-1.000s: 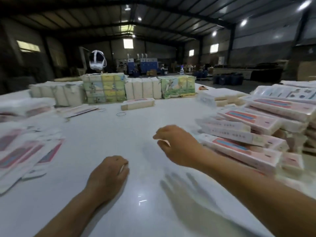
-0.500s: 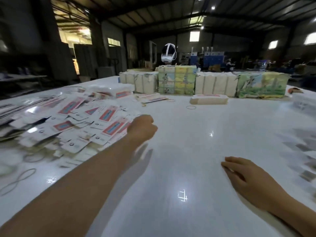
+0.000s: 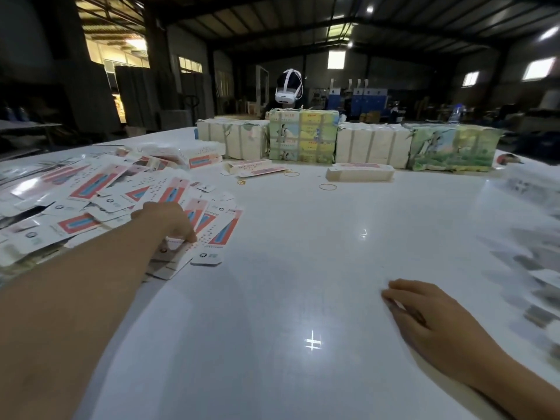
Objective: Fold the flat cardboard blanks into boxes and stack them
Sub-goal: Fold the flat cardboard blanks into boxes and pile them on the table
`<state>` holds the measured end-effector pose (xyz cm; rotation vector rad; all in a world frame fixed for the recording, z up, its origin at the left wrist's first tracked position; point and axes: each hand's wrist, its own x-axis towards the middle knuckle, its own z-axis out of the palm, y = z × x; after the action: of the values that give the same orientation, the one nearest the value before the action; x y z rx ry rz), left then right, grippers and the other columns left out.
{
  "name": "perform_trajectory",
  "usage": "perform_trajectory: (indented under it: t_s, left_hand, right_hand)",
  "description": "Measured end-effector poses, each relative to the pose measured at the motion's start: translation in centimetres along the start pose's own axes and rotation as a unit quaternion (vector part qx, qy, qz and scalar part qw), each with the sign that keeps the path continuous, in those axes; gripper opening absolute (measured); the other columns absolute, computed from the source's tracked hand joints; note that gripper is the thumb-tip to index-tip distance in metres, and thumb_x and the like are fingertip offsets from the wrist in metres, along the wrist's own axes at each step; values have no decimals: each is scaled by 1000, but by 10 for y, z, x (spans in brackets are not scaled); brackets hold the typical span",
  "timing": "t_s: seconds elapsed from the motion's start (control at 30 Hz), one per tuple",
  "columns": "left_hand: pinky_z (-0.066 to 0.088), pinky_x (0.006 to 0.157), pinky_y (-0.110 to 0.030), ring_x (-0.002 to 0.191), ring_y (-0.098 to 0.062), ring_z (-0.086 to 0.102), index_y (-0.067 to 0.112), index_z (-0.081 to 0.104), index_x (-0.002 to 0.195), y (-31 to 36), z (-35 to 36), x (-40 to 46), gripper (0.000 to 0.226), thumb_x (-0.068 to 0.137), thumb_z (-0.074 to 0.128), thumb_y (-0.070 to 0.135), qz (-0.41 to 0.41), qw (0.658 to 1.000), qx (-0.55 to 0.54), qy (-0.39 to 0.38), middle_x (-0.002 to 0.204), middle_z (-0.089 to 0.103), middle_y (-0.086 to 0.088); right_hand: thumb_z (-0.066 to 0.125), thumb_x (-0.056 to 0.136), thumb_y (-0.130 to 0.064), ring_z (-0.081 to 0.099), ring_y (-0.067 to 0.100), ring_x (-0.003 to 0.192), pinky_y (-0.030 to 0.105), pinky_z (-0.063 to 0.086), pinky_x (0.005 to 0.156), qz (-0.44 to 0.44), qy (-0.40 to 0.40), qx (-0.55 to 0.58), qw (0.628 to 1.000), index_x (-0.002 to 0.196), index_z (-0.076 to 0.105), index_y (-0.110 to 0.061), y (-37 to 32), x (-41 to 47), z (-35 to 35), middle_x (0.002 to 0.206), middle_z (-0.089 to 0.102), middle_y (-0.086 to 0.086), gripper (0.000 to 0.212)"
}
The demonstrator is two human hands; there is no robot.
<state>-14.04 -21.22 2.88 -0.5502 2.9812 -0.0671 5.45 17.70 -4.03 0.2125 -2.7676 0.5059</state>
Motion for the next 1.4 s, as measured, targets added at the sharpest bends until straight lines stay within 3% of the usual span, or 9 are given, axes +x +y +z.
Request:
perform_trajectory:
  t_s: [0.13, 0.37, 0.53, 0.67, 0.73, 0.87, 1.0, 1.2, 1.4]
  left_hand:
    - [49, 65, -28, 74, -14, 56, 12, 54, 94, 14, 4, -21, 21, 79, 61, 26, 80, 993, 79, 35, 84, 57, -2]
    - [42, 56, -31, 73, -19, 43, 15, 55, 119, 23, -27, -57, 31, 89, 54, 25, 61, 969, 161, 176, 105, 48, -7]
    - [53, 66, -36, 77, -23, 57, 27, 59, 114, 71, -42, -129, 27, 92, 49, 14, 316, 903, -56, 288, 93, 59, 0]
    - [52, 48, -36, 71, -31, 64, 15, 71, 108, 113, 17, -199, 32, 85, 57, -3, 502, 732, -128, 442, 91, 68, -9]
    - [51, 45, -32, 69, -29, 65, 13, 74, 100, 125, 39, -213, 24, 81, 65, 0, 546, 686, -120, 466, 87, 69, -10]
    - [56, 75, -46, 99, -31, 63, 15, 65, 118, 137, 59, -217, 51, 69, 80, 17, 543, 740, -117, 379, 116, 64, -12]
    - [17, 114, -52, 137, -26, 27, 19, 15, 150, 150, 58, -224, 95, 78, 57, 64, 502, 816, -44, 282, 152, 27, -3]
    - [52, 71, -30, 87, -19, 52, 8, 44, 134, 163, 36, -234, 88, 63, 80, 48, 546, 753, -219, 294, 111, 57, -8]
    - [51, 54, -33, 69, -25, 60, 2, 58, 116, 163, 44, -239, 89, 46, 88, 50, 504, 757, -200, 364, 91, 64, -12]
  right_hand:
    - [48, 97, -26, 39, 5, 129, 11, 23, 97, -2, 2, 1, 1000, 126, 61, -26, 2, 1, 1, 134, 50, -15, 32]
    - [49, 96, -25, 49, 11, 119, 16, 31, 89, -25, 22, 2, 999, 117, 67, -21, 1, 2, 2, 122, 60, -10, 28]
    - [49, 97, -28, 56, 10, 113, 19, 38, 92, 58, 26, 165, 984, 114, 66, -22, -7, 5, -5, 128, 59, -8, 25]
    - [45, 92, -56, 72, 24, 71, 35, 58, 52, 290, 50, 689, 662, 103, 60, -12, -5, 8, -42, 87, 74, 13, 47]
    - [51, 96, -40, 70, 24, 55, 30, 52, 38, 338, 63, 709, 615, 96, 53, -6, 1, 3, -48, 64, 71, 13, 34]
    - [47, 95, -3, 62, 19, 43, 20, 41, 33, 308, 109, 636, 699, 87, 55, -5, 3, -1, -41, 61, 69, 11, 11]
    - [50, 93, -1, 65, 23, 54, 26, 49, 41, 207, 59, 628, 748, 92, 64, -6, -4, -4, -34, 73, 72, 13, 14]
    - [54, 89, -3, 68, 19, 61, 24, 53, 46, 191, 8, 741, 644, 100, 65, -4, -4, -8, -50, 79, 72, 13, 15]
    - [69, 83, -9, 68, 28, 66, 30, 55, 49, 82, 191, 466, 860, 98, 44, -33, -2, -13, -45, 91, 66, -2, 38]
